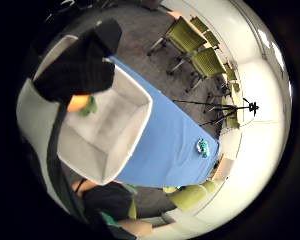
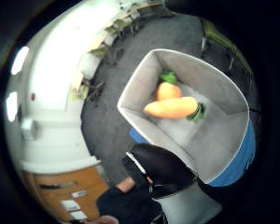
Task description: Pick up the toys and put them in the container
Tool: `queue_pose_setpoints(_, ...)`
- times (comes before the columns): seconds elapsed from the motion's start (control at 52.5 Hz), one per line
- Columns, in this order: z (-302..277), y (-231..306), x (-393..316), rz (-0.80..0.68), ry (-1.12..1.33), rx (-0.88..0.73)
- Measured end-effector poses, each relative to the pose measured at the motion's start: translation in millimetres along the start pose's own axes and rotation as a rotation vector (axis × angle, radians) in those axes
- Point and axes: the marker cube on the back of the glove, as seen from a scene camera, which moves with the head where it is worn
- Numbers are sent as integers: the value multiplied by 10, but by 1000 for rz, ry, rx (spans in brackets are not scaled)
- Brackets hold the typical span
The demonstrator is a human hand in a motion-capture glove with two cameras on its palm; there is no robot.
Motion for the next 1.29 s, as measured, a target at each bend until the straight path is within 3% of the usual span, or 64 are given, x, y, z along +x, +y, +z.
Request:
queue_pose_setpoints(0.19,-147,350,568,-103,17,55)
queue_pose_setpoints(0.286,-266,577,1111,67,86,95)
queue_pose_setpoints(0.704,-458,1605,3383,428,153,128)
queue_pose_setpoints(0.933,-29,1952,4530,599,120,79)
queue_pose_setpoints(1.295,1155,2276,5291,707,85,-56)
